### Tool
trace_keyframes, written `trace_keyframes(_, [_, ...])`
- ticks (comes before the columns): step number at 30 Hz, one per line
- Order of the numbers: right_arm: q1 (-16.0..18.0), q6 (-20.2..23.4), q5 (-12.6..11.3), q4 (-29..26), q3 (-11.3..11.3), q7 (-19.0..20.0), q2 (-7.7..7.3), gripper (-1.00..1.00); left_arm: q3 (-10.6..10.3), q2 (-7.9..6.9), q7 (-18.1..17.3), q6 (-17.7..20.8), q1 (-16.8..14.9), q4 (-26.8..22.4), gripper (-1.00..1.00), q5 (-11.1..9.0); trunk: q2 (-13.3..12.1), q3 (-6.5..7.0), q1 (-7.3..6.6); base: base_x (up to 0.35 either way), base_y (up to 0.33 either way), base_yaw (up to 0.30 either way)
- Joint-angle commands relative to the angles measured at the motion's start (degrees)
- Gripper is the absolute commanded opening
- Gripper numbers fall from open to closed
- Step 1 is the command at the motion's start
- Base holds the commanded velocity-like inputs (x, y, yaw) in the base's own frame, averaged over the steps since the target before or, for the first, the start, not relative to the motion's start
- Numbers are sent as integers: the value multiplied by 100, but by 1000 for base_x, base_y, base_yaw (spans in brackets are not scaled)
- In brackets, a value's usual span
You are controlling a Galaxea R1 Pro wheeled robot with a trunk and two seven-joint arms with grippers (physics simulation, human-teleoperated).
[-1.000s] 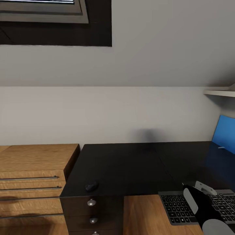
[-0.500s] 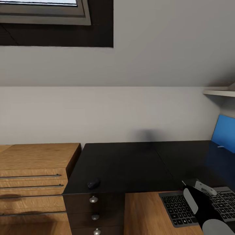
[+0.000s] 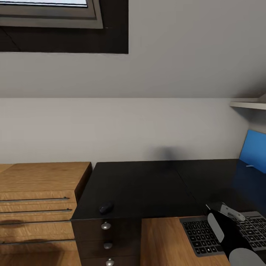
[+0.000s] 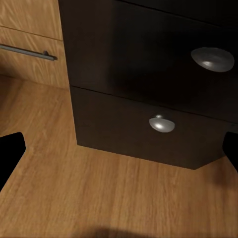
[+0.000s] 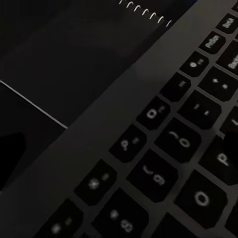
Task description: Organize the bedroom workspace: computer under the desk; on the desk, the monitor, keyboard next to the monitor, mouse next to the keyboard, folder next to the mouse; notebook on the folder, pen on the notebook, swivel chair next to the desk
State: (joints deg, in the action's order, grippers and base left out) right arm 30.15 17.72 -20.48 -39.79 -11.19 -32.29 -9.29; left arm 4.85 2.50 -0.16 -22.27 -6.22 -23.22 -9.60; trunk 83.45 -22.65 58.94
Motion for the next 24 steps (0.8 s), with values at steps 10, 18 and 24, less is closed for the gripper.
trace_keyframes(10, [-1, -10, -90, 252, 3, 285, -19, 100, 16, 5, -2, -14, -4, 2, 100, -7, 3, -8, 0, 0, 0, 0])
trace_keyframes(18, [-1, -30, -76, 143, 3, 324, -22, 100, 16, 5, -2, -14, -3, 2, 100, -7, 3, -8, 0, 0, 0, 0])
trace_keyframes(24, [-1, -32, -72, -77, 3, 316, -20, 100, 9, 5, -2, -14, -2, 2, 100, -7, 3, -8, 0, 0, 0, 0])
